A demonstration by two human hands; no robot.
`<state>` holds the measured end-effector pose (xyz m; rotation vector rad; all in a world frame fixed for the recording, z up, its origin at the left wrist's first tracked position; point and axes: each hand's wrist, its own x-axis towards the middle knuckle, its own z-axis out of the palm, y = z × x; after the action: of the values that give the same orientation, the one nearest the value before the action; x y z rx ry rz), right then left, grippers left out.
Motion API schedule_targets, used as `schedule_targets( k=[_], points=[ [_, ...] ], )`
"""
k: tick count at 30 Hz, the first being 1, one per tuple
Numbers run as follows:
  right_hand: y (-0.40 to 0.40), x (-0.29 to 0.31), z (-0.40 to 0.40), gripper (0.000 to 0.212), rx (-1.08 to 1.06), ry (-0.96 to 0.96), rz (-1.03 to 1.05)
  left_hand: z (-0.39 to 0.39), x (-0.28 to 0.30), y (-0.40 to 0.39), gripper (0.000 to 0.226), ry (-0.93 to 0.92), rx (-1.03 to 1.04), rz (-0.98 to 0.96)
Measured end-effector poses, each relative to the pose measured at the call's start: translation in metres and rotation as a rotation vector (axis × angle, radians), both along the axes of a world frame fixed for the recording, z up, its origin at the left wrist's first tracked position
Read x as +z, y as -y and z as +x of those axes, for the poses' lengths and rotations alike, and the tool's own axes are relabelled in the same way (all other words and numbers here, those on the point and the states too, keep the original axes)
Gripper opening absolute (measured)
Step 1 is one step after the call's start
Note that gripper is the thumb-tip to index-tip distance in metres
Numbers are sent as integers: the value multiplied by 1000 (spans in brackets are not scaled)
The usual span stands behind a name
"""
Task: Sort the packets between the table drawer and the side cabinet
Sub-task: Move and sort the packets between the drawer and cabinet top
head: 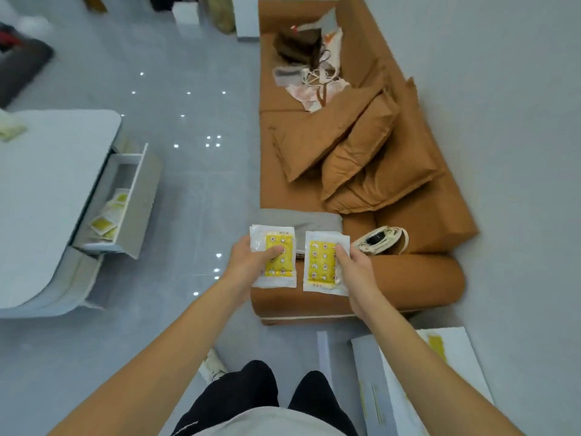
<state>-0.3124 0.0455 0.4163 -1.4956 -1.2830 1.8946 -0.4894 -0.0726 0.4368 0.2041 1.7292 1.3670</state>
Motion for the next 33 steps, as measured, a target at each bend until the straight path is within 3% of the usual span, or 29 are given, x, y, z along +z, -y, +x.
schedule_targets(
  k=[11,18,28,33],
  points=[
    [111,-11,-366,18,376,-1,-17,-304,-5,177,34,81,480,-10],
    [160,-27,-543,19,586,31,-12,-438,-24,245,29,113,714,1],
    [137,-109,-792,24,898,105,54,-620,-108,244,46,202,907,-42],
    [104,-199,-933,21,1042,197,33,-722,-199,208,42,305,1071,-106]
  ],
)
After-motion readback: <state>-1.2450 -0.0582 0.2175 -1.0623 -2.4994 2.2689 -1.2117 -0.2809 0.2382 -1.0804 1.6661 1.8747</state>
